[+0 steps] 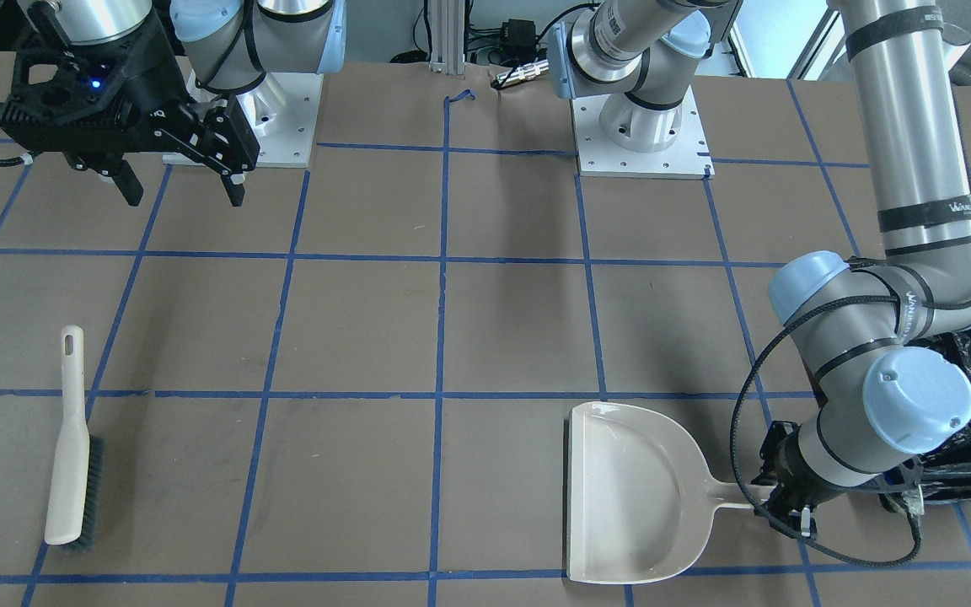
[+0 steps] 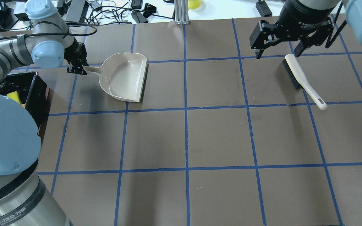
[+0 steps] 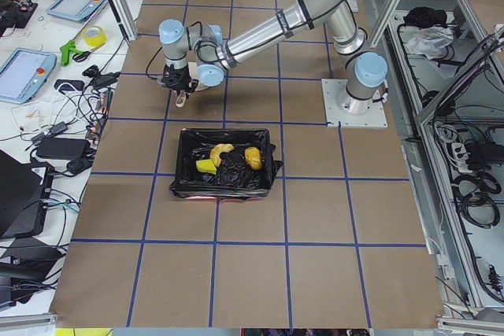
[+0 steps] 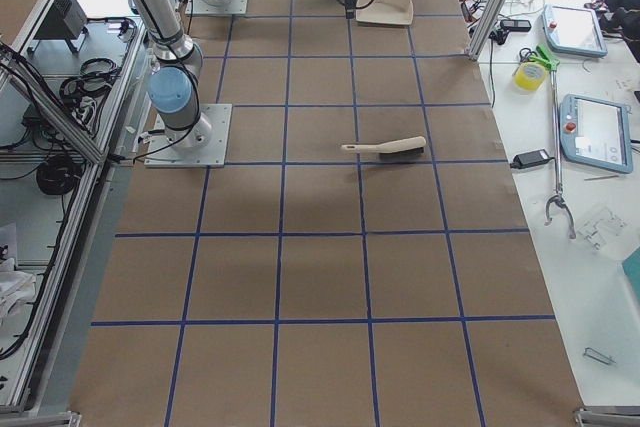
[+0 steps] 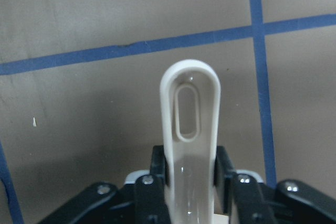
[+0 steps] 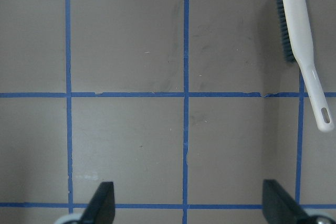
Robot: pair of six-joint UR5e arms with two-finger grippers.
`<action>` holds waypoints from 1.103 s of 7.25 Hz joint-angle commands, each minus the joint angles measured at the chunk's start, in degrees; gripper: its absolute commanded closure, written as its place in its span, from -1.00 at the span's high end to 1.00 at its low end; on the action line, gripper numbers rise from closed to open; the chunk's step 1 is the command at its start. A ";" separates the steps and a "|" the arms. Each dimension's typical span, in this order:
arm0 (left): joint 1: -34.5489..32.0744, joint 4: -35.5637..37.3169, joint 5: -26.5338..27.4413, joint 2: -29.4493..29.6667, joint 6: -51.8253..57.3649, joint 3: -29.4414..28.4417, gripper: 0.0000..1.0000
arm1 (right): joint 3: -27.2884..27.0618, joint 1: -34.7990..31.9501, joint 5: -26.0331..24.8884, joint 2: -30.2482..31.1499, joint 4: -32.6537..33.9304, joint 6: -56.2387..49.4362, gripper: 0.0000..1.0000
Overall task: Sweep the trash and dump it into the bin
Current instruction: 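Open the left gripper and release the dustpan handle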
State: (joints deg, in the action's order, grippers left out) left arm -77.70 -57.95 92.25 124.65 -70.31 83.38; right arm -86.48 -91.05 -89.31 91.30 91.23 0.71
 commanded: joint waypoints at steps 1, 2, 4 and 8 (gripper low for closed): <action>0.00 0.21 0.21 -0.02 -0.35 0.21 -1.00 | -0.09 0.09 0.10 -0.07 0.00 -0.01 0.98; 0.00 0.21 0.21 -0.02 -1.75 0.29 -0.69 | -0.09 0.09 0.19 -0.07 0.00 -0.01 0.98; 0.00 0.30 0.38 -0.19 -2.20 0.64 -0.42 | -0.09 0.09 0.28 -0.16 0.00 -0.01 0.98; 0.00 0.47 0.47 -1.42 -2.20 2.57 0.10 | -0.09 0.09 0.36 -0.16 0.00 -0.01 0.98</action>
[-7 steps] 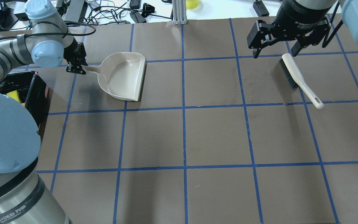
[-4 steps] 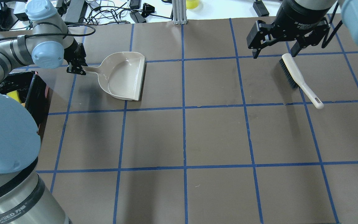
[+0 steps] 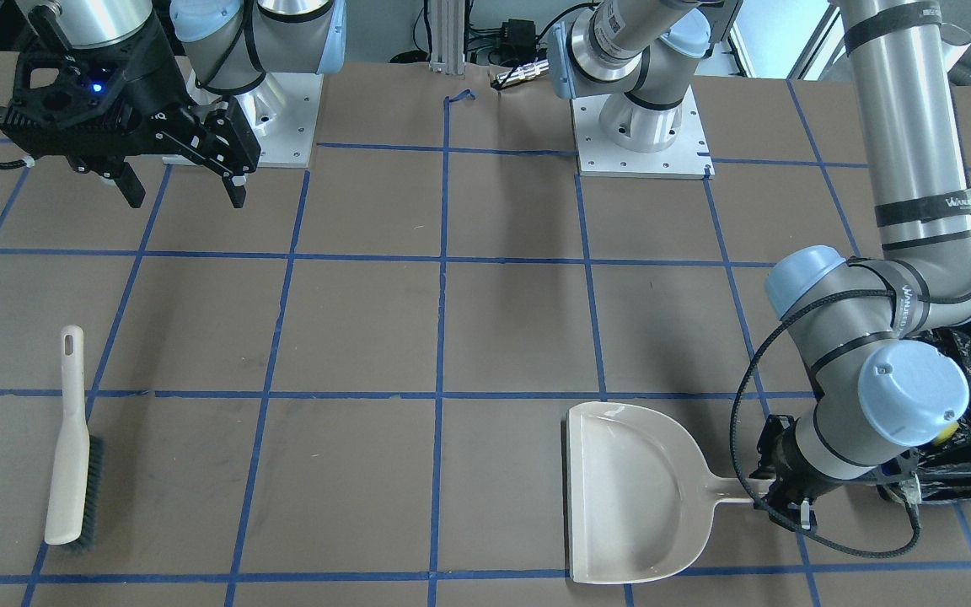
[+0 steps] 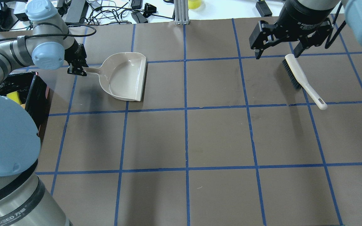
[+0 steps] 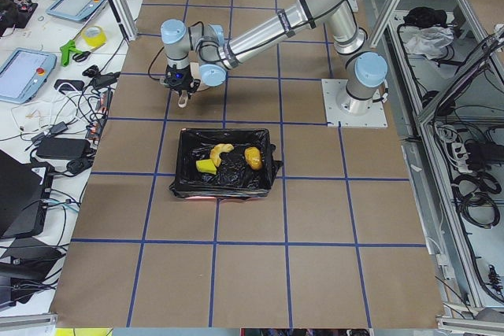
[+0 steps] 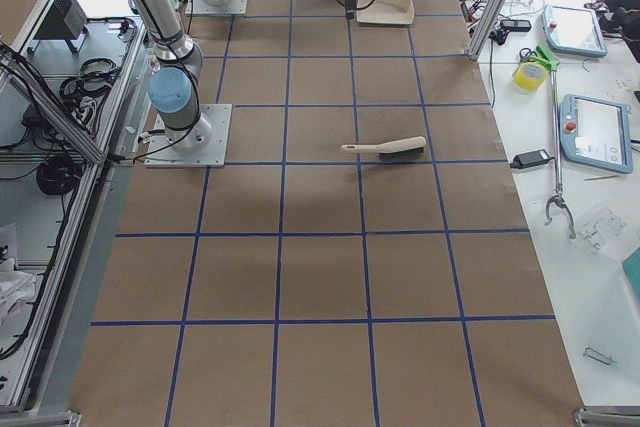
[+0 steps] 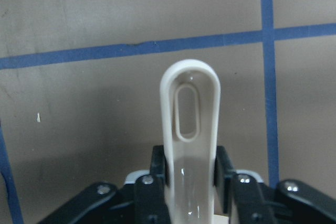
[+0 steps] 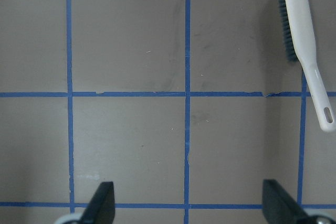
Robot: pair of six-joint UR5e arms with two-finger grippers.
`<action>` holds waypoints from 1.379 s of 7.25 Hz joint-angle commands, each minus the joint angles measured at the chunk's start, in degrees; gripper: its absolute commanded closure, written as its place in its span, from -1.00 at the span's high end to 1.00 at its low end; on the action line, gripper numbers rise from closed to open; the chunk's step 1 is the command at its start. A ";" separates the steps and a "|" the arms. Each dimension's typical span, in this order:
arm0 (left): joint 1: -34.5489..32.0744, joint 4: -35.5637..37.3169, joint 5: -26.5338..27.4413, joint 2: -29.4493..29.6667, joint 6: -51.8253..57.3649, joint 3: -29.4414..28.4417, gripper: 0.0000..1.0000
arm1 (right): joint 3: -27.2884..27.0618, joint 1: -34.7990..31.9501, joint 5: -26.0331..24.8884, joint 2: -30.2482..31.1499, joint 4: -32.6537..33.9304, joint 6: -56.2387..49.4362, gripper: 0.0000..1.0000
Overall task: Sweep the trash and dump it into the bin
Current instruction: 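Open the left gripper and release the dustpan handle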
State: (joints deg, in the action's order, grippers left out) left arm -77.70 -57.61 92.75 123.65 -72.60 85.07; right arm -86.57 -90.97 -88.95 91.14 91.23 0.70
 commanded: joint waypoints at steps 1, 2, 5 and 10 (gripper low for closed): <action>0.00 0.39 0.06 -0.68 0.09 0.98 0.38 | 0.00 0.00 0.00 0.00 0.00 0.00 0.98; 0.00 1.53 -0.02 -1.12 0.09 0.89 0.61 | 0.00 0.00 0.00 0.00 0.00 0.00 0.98; -0.09 1.54 -0.03 -5.24 2.62 0.37 0.62 | 0.00 0.00 0.00 0.00 0.00 -1.04 0.98; -3.06 -9.35 -0.20 -16.57 34.88 0.18 0.90 | 0.00 0.00 0.00 -0.09 0.00 -1.58 0.98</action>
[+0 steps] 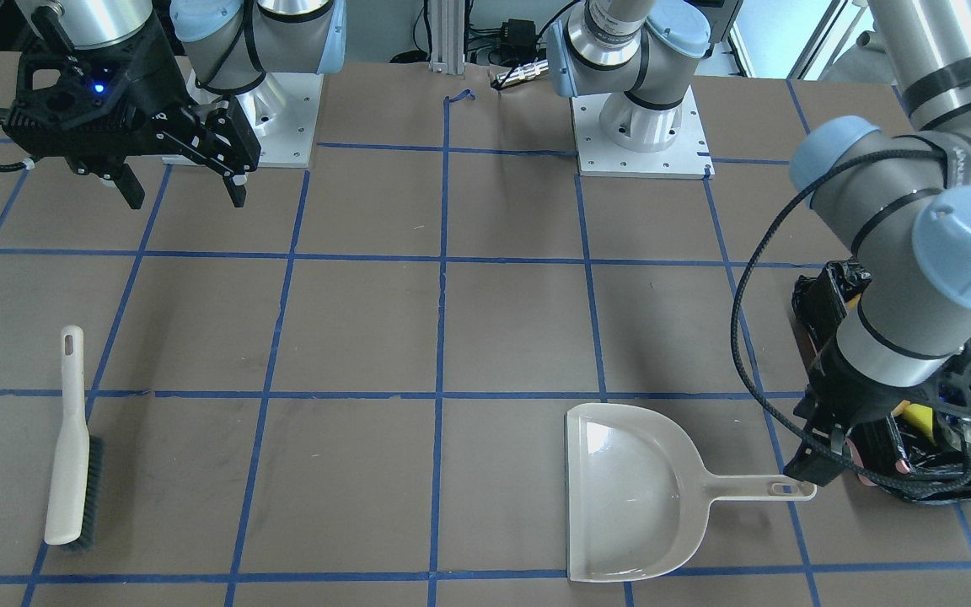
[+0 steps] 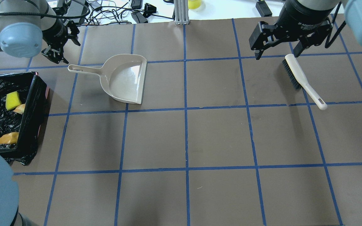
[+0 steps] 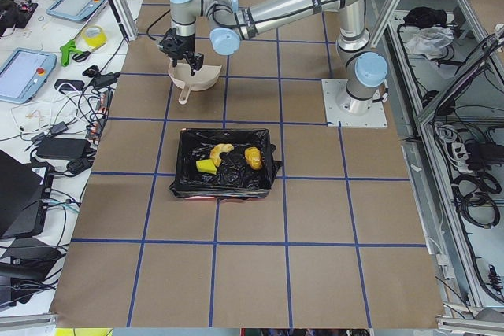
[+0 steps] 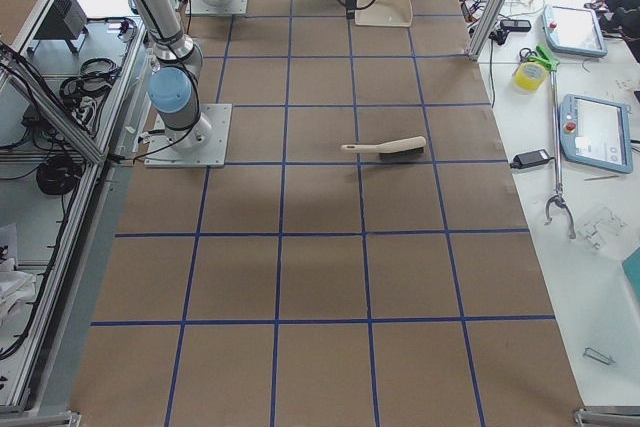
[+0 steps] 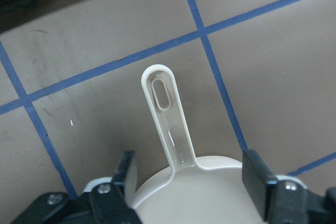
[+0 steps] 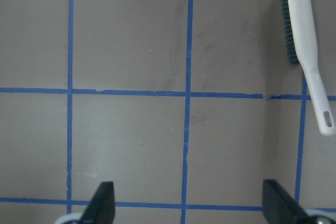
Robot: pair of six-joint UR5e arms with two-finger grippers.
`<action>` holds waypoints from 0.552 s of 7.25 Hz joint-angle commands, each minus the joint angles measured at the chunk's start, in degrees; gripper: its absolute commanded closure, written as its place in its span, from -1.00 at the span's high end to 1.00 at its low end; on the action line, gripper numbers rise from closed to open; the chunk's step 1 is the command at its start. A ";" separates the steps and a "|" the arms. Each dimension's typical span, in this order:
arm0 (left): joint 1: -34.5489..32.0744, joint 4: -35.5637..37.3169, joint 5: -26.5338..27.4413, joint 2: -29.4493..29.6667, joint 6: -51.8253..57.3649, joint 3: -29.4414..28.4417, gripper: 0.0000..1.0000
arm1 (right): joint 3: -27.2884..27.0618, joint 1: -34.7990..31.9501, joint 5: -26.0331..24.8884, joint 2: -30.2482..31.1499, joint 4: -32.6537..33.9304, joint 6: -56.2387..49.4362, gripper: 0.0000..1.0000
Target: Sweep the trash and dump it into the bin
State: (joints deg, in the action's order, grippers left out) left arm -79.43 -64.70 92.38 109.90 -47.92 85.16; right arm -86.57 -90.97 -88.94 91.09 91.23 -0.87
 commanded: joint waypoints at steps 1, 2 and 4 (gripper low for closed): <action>-3.00 -3.23 0.26 -4.33 19.44 0.79 0.94 | 0.00 0.00 0.00 -0.03 0.00 -0.01 0.98; -4.84 -3.76 0.43 -6.09 21.54 1.15 0.99 | 0.00 0.00 0.00 -0.03 0.00 -0.01 0.98; -10.02 -2.55 -0.35 -7.85 20.60 4.64 1.00 | 0.00 0.00 0.00 -0.03 0.00 -0.19 0.98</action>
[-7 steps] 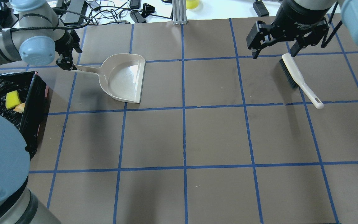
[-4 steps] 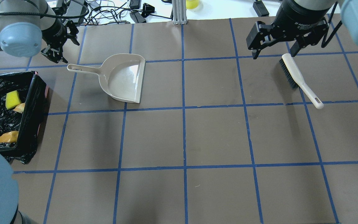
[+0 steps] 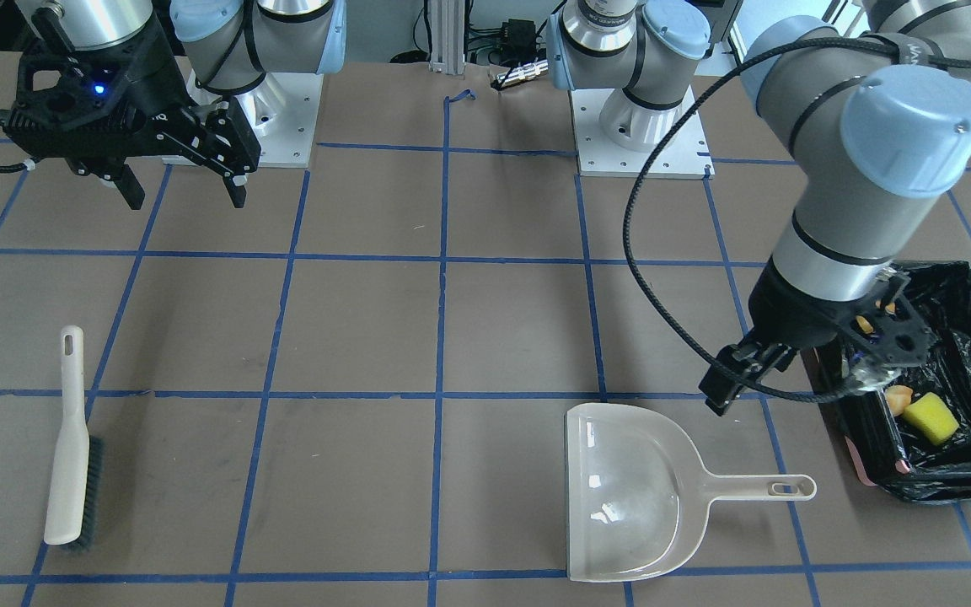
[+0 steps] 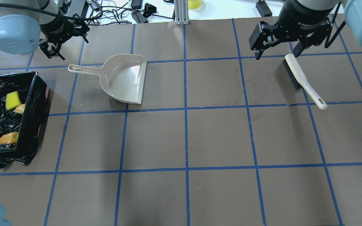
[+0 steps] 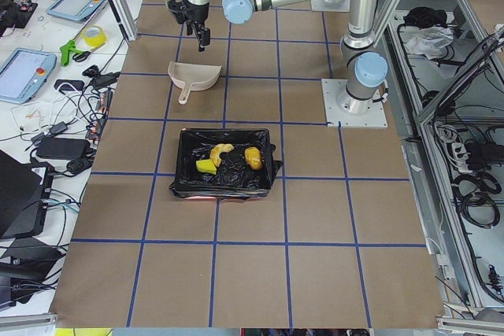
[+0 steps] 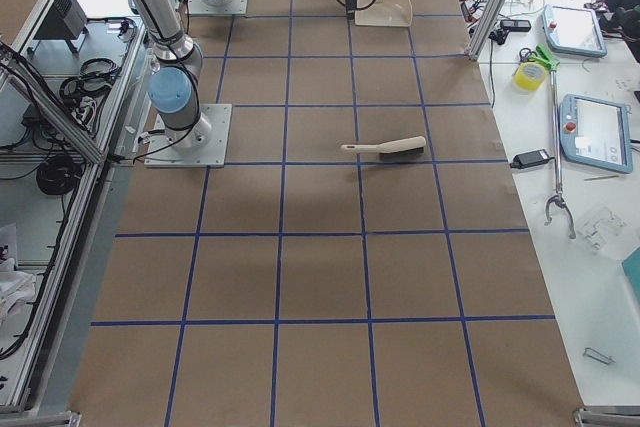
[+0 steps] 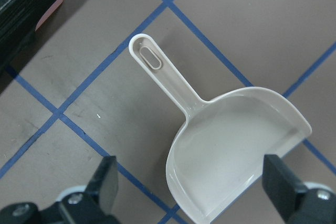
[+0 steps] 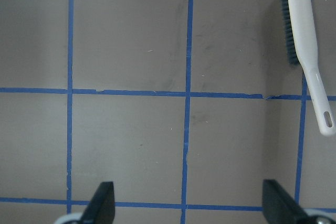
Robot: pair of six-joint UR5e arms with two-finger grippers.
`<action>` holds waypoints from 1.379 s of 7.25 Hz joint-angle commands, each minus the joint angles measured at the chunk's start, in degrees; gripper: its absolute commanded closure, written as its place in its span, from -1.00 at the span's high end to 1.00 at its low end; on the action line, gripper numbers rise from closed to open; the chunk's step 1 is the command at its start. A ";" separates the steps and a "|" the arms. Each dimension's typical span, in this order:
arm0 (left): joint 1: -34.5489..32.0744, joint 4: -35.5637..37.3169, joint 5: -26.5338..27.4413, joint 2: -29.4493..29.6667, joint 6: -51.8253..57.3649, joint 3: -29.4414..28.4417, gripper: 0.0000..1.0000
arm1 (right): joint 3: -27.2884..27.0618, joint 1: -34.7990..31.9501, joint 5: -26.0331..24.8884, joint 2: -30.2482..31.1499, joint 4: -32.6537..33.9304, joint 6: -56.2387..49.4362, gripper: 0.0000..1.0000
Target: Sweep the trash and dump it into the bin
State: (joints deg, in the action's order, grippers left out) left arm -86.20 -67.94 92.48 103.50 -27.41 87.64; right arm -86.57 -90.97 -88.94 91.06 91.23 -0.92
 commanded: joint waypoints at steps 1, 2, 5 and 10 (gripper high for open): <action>-4.32 0.61 0.24 -2.85 0.86 3.40 1.00 | 0.00 0.00 0.00 0.00 0.00 -0.48 0.98; -4.85 -2.00 0.07 -4.17 1.13 3.59 1.00 | 0.00 0.09 0.00 0.00 0.00 -0.49 0.98; -4.24 -12.08 -2.12 -7.86 21.37 2.45 1.00 | 0.00 0.09 -0.18 0.00 0.00 -0.49 0.98; -4.33 -19.34 -5.44 -12.27 25.06 2.97 1.00 | -0.09 0.26 -0.26 0.00 0.00 -1.54 0.98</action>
State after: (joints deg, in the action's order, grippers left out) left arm -90.32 -86.83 89.23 91.75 -0.96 90.15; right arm -86.66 -90.78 -89.13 91.05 91.23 -2.37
